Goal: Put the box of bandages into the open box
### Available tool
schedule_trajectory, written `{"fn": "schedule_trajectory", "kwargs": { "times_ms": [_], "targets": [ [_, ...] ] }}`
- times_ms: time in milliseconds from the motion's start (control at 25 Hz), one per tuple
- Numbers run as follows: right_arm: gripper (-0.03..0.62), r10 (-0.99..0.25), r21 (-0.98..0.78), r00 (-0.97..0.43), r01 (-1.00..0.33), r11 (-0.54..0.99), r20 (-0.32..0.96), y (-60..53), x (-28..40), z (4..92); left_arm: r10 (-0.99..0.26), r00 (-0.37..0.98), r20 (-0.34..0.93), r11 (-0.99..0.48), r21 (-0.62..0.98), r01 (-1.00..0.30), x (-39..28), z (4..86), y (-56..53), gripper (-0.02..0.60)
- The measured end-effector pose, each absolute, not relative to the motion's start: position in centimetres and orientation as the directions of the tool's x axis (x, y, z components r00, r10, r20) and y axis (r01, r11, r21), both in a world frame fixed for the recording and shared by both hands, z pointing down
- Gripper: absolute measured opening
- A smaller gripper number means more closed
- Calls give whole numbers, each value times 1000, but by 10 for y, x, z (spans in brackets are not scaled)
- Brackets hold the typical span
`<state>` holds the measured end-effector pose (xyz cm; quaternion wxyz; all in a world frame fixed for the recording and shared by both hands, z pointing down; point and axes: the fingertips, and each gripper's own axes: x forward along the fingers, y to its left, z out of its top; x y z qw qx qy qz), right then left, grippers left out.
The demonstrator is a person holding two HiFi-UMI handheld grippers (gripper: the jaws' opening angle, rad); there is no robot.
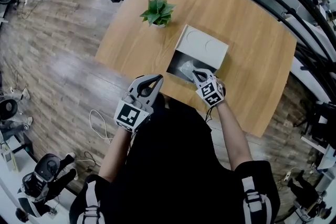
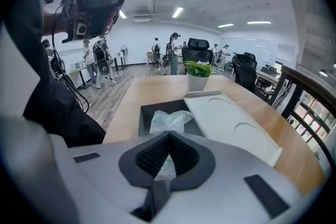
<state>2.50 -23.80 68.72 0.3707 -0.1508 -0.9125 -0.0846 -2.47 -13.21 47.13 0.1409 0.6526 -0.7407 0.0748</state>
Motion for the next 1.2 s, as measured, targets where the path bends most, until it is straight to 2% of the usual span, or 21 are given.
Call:
{"fn": "schedule_trajectory", "kwargs": {
  "times_ms": [640,1200],
  "targets": [
    [25,232,21,-616,375,927,753,-235,17,716,-936,-112,333,143,71,-987,-23,477,-137,22],
    [26,226,22,-635,358,933,739,-238,12,714,-937,-109,331,137,62,-989,-24,473,-148,22]
  ]
}}
